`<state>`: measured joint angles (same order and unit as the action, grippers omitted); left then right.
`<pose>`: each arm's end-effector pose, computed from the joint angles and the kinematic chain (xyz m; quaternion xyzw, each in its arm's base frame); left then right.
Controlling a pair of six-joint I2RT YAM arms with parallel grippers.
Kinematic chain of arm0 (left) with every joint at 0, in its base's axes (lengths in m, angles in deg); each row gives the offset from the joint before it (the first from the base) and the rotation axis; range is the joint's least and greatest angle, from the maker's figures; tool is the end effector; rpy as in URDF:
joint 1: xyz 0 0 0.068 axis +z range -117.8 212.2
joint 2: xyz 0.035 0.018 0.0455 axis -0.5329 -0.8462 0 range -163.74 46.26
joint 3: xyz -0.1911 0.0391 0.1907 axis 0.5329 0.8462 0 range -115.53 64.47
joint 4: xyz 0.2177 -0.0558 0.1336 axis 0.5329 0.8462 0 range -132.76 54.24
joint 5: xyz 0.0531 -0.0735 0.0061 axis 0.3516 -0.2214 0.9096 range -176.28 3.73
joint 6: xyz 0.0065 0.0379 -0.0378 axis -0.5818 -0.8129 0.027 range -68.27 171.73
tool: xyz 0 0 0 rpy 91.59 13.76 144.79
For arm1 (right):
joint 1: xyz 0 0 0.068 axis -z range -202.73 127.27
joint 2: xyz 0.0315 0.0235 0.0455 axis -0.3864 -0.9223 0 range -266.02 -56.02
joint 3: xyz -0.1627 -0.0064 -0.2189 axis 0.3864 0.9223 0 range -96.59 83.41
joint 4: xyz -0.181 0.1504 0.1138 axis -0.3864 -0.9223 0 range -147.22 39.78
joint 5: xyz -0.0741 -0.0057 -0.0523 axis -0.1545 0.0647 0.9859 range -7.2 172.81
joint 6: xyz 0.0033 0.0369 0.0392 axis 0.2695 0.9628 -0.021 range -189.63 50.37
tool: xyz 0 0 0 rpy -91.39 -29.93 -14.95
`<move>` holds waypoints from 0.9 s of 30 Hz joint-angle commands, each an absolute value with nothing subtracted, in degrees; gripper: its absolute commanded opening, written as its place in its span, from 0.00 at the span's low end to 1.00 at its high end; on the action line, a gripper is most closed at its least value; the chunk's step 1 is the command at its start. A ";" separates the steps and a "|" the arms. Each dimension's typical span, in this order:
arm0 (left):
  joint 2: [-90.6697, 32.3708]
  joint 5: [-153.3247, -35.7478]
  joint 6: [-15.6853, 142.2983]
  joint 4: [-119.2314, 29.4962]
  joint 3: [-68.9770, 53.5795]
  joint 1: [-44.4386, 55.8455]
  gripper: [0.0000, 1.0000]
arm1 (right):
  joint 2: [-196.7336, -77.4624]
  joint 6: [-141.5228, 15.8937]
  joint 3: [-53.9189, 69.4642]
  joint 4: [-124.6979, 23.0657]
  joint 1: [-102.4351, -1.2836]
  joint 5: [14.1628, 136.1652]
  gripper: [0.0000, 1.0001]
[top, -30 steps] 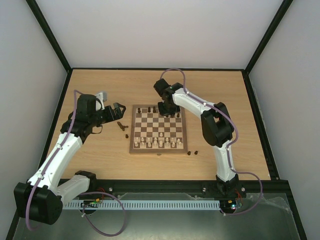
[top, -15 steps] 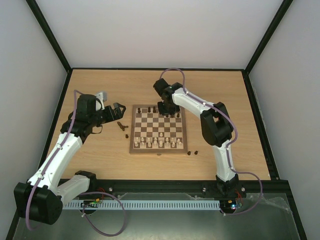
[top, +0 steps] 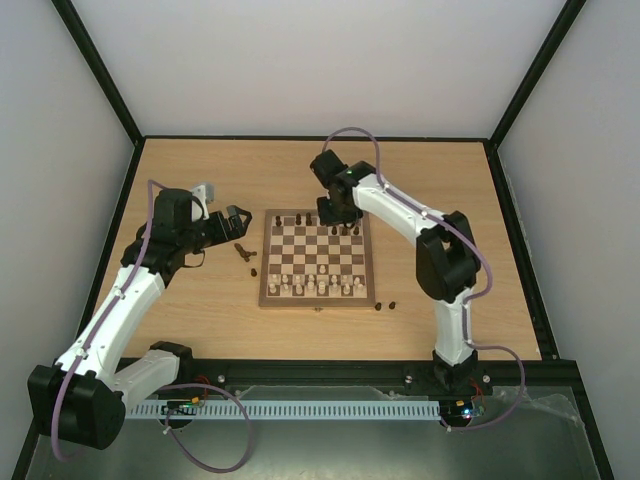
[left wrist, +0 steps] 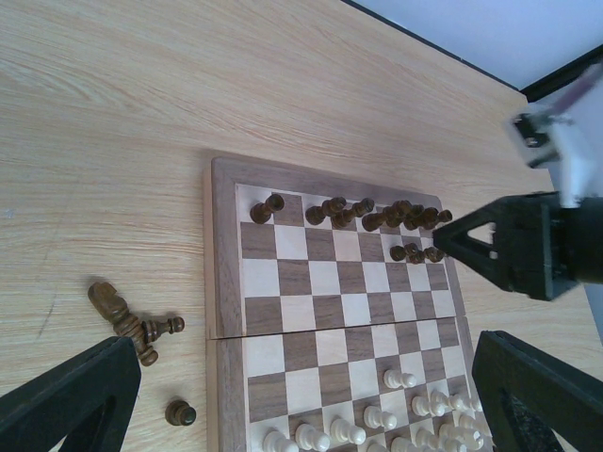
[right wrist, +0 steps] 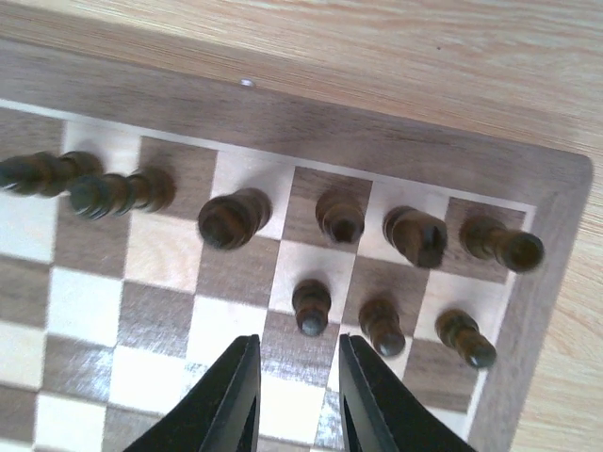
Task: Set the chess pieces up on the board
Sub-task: Place the chess piece on the chessboard, then pick up the chess piece at the center of the board.
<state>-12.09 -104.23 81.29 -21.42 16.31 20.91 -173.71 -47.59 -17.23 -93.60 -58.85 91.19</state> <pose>0.2186 -0.0548 0.2976 -0.0616 0.8631 -0.2960 0.4045 0.3652 0.2600 0.2377 -0.0997 0.9593 0.0619 0.2567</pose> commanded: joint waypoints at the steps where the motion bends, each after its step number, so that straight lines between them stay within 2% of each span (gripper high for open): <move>1: -11.11 -104.35 81.43 -21.60 16.31 21.26 0.99 | -165.34 -46.82 -12.92 -96.58 -59.73 91.82 0.28; 4: -10.64 -104.54 81.22 -21.27 16.03 21.22 1.00 | -159.10 -46.01 -6.93 -95.54 -59.91 92.22 0.29; 9: -9.78 -104.98 81.08 -20.72 15.57 21.26 1.00 | -147.51 -43.29 6.53 -95.05 -59.99 94.55 0.37; 14: -9.28 -105.86 81.26 -20.85 15.69 21.22 1.00 | -138.49 -38.71 17.64 -94.96 -59.98 94.76 0.38; 27: -6.83 -109.71 80.91 -20.43 16.83 21.13 1.00 | -128.54 -26.15 34.42 -93.71 -59.94 96.70 0.41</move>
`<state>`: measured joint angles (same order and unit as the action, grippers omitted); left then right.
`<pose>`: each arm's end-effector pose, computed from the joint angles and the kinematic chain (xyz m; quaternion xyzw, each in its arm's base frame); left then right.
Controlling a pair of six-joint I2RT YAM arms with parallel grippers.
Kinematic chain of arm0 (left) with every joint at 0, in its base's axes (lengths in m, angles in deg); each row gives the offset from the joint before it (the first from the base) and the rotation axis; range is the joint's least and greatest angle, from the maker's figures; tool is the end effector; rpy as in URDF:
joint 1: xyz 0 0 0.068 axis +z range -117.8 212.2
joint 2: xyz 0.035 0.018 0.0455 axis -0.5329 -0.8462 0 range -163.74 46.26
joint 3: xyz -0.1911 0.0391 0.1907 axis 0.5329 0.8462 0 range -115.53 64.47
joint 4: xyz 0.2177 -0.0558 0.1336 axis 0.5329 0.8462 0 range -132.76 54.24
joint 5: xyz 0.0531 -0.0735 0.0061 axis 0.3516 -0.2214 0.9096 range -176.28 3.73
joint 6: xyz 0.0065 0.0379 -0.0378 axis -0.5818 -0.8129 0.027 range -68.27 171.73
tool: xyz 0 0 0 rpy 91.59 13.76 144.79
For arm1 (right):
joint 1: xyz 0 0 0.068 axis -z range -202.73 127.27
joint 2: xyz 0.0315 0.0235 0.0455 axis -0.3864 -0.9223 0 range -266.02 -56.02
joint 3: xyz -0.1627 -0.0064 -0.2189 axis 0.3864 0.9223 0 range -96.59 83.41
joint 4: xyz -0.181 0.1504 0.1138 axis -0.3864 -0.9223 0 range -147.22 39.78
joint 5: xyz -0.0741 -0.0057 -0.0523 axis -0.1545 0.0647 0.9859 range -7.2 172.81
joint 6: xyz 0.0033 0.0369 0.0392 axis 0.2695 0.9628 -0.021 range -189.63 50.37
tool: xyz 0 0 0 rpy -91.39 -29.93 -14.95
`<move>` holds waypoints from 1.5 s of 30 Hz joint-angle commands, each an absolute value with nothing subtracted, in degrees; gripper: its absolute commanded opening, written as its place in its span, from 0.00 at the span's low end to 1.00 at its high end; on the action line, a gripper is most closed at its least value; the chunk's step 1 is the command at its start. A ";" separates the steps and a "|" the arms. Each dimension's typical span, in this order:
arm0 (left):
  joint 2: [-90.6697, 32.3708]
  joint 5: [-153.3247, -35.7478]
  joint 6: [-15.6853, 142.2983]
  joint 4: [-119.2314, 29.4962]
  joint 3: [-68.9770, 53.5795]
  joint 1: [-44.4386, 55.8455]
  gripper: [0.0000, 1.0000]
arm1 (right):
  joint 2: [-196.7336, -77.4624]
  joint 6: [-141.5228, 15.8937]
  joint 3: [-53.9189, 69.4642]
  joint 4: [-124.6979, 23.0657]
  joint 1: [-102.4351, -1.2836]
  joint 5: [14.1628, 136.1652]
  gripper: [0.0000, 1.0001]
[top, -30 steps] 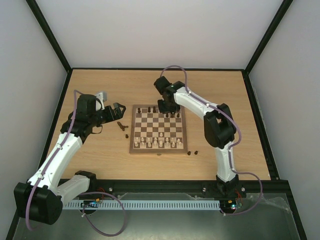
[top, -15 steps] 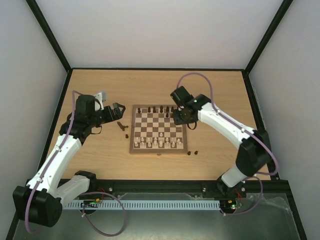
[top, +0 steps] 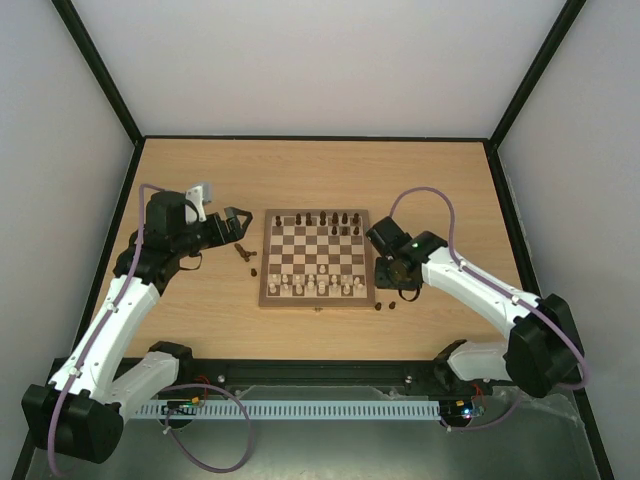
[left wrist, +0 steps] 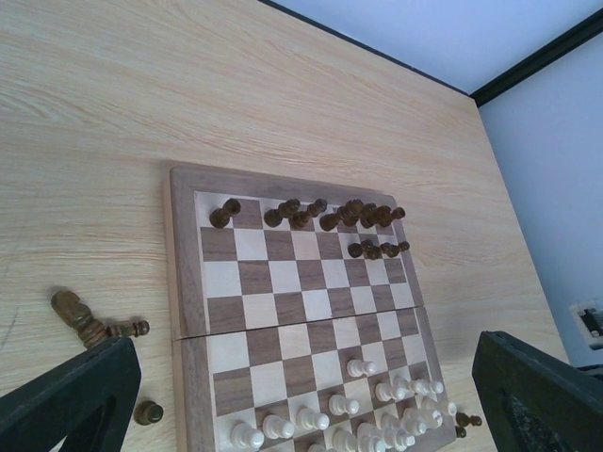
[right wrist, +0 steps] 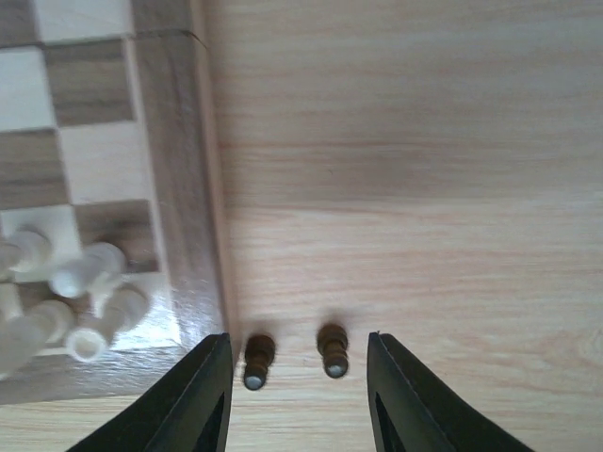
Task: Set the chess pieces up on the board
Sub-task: Pick up the chess piece at the center of the board.
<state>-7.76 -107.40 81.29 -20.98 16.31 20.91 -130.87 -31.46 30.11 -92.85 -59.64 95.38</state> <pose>0.2031 -0.0536 0.3121 -0.0398 0.8455 -0.3246 0.4222 0.2031 0.1428 0.2362 0.0351 0.9685 0.0507 0.2411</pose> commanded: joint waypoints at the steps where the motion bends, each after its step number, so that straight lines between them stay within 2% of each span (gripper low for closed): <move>1: -6.82 -109.74 80.79 -20.24 16.79 21.08 1.00 | -128.19 -25.56 35.50 -93.24 -59.99 96.72 0.41; 11: -6.38 -110.36 80.00 -19.36 16.72 21.04 0.99 | -126.56 -22.10 41.34 -90.78 -60.82 95.64 0.40; 39: -7.33 -111.24 79.63 -20.26 17.87 21.04 1.00 | -131.80 -19.00 43.85 -87.96 -63.03 96.82 0.33; 45: -7.61 -111.18 79.62 -20.39 18.04 21.04 0.99 | -132.92 -19.39 44.68 -86.28 -63.02 95.87 0.29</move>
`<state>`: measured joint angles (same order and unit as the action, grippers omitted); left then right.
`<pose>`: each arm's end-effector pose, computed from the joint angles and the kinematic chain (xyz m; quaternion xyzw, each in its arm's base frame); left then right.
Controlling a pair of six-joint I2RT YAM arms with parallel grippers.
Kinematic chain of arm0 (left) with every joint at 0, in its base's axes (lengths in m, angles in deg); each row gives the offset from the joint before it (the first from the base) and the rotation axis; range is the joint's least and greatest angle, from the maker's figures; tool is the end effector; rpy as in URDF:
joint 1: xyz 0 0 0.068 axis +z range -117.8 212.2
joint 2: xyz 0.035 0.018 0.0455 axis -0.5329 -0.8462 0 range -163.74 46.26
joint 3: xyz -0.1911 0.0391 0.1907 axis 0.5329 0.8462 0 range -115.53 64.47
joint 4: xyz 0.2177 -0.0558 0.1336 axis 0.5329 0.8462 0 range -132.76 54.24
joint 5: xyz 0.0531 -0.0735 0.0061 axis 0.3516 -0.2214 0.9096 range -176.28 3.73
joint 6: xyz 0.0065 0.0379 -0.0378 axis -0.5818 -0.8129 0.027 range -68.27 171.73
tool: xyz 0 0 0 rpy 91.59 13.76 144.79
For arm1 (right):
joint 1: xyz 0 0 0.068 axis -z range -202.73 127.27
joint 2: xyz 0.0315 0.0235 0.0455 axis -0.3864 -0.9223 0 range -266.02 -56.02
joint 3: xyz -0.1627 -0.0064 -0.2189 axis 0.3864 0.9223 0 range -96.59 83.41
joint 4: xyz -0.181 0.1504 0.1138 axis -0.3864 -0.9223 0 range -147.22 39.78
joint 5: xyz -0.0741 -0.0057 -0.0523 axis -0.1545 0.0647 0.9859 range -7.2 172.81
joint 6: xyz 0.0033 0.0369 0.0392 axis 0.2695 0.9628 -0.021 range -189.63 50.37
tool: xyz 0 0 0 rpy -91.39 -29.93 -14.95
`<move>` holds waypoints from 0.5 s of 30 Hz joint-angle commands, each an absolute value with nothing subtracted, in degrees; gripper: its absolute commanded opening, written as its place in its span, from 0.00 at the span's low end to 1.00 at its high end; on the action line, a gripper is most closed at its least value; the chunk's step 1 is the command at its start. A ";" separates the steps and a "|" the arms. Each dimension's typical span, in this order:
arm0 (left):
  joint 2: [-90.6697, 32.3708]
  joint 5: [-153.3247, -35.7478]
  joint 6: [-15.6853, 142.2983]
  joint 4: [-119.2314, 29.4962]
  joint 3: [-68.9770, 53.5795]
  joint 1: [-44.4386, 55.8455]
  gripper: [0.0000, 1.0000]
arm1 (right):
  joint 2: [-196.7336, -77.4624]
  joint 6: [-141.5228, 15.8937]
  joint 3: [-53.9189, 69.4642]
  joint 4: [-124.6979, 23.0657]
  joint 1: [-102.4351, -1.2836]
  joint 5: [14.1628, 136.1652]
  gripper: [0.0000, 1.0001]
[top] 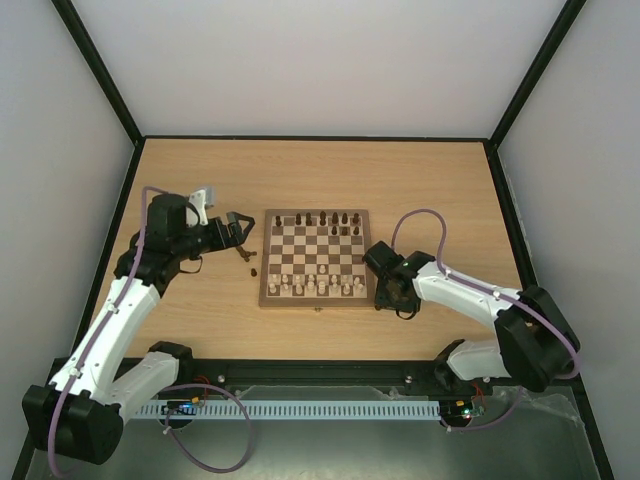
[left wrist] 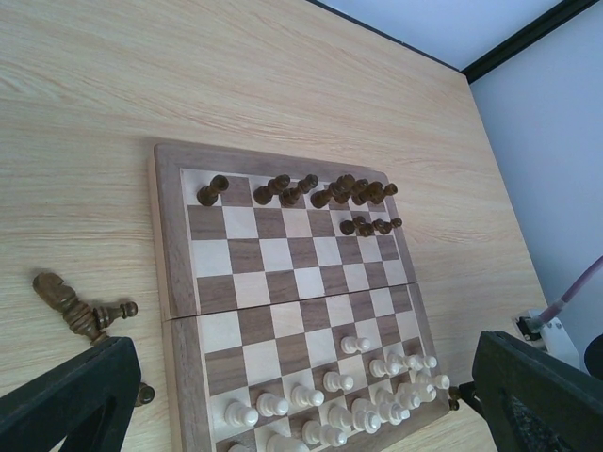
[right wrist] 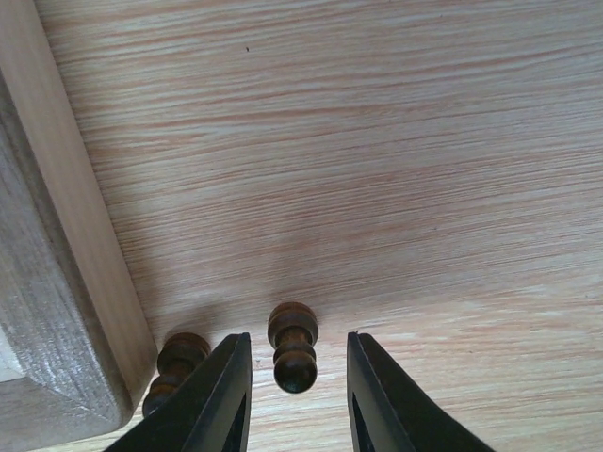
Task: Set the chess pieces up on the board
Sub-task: Pick up the chess piece at the center of the board.
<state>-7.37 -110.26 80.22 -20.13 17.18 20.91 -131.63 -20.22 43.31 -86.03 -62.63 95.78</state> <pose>0.1999 -0.0547 0.3071 -0.0217 0.8490 -0.3373 0.4061 0.1765 0.1371 0.1728 0.0995 0.9755 0.0340 0.1930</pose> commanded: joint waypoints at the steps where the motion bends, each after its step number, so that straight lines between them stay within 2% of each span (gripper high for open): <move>1: -7.62 -111.23 79.60 -20.43 18.00 21.04 1.00 | -133.06 -19.46 44.73 -85.97 -63.04 95.75 0.28; 12: -7.65 -111.15 79.57 -20.28 17.91 21.04 0.99 | -132.43 -19.71 43.51 -86.56 -63.01 96.86 0.07; 15: -7.70 -111.00 79.52 -20.12 17.58 21.05 0.99 | -131.54 -20.47 40.74 -88.70 -63.05 97.74 0.06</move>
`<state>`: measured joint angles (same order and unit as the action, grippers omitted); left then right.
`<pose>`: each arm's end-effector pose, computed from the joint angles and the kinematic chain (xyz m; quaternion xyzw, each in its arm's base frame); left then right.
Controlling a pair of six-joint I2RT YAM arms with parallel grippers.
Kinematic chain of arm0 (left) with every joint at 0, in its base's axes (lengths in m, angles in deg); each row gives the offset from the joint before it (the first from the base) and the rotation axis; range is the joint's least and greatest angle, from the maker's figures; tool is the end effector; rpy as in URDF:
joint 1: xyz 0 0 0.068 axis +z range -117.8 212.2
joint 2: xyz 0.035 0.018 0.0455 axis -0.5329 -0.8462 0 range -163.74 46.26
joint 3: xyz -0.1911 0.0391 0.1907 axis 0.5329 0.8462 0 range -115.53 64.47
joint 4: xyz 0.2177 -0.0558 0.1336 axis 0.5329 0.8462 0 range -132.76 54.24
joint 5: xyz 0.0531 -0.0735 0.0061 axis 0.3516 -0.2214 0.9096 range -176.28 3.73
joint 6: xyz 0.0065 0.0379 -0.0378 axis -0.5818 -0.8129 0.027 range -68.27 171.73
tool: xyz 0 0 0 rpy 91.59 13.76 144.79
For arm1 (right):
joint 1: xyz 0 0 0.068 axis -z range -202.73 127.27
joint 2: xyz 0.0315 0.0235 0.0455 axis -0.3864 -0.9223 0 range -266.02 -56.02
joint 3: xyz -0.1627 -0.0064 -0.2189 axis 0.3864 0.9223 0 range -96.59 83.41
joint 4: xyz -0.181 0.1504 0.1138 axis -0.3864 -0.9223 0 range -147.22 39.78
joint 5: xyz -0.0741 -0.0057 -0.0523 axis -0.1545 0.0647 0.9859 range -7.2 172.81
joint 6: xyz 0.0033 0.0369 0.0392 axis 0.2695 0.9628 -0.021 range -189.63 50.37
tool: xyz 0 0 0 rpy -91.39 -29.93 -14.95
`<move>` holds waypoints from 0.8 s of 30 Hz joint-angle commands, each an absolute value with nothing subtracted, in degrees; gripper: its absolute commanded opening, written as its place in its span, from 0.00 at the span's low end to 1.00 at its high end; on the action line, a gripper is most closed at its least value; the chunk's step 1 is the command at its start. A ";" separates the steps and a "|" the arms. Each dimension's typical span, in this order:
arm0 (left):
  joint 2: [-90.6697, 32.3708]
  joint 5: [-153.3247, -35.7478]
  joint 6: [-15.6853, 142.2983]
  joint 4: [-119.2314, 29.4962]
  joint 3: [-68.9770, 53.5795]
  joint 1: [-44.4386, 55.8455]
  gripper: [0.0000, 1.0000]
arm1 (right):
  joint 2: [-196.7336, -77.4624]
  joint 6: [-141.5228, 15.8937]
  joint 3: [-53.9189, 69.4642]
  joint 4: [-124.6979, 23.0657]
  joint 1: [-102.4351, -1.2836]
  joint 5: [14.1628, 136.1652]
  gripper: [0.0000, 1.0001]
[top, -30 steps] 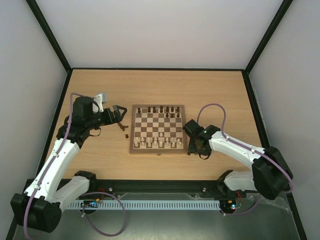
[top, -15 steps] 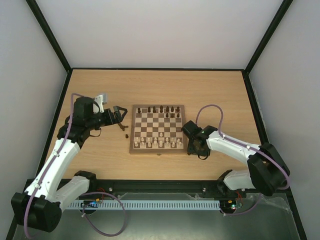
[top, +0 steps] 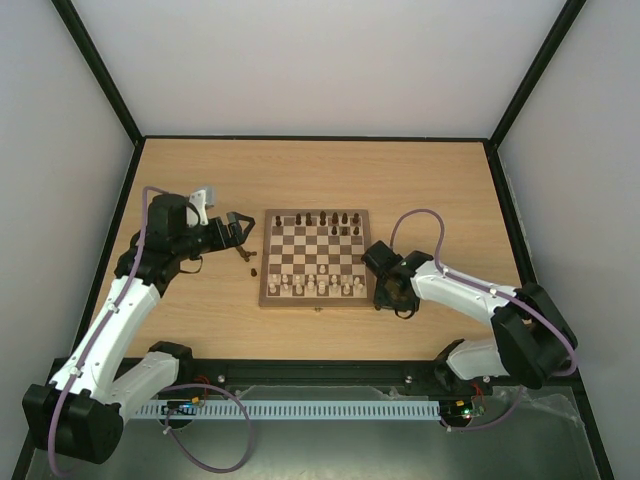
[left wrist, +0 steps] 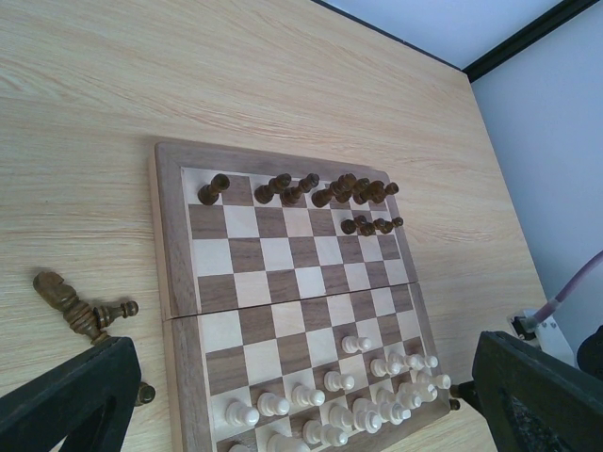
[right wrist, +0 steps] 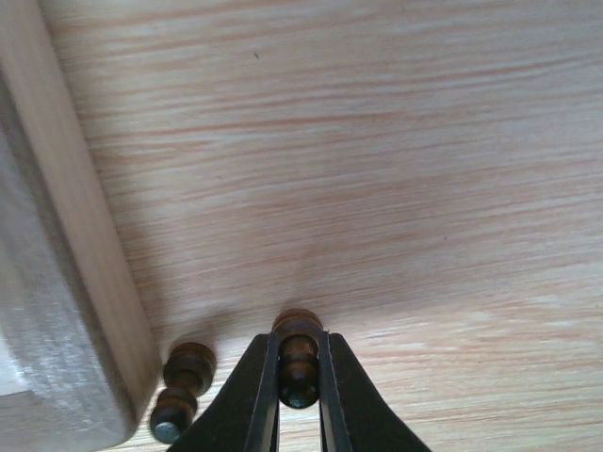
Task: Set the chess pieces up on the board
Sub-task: Pick up the chess piece at the center of the board, then place the chess piece on the chessboard.
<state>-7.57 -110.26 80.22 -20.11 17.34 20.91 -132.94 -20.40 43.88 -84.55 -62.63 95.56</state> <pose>0.2005 -0.0548 0.3054 -0.0225 0.8505 -0.3367 0.4034 0.1780 0.1384 0.1663 0.0974 0.9765 0.0327 0.1894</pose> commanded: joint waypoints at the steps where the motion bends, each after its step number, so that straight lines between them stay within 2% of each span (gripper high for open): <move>1: -7.66 -110.90 79.54 -19.98 17.47 21.09 1.00 | -131.27 -20.88 39.52 -89.59 -62.99 98.15 0.06; 10: -6.73 -109.21 79.81 -18.63 15.76 21.04 1.00 | -135.62 -28.24 19.33 -96.84 -63.07 98.82 0.06; 24: -6.93 -107.58 80.21 -18.49 15.42 21.19 1.00 | -165.82 -40.68 -14.88 -97.33 -63.16 89.27 0.06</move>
<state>-7.09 -108.23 80.28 -19.56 17.16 20.91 -160.70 -36.88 -8.86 -93.57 -62.83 91.76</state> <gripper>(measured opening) 0.995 0.089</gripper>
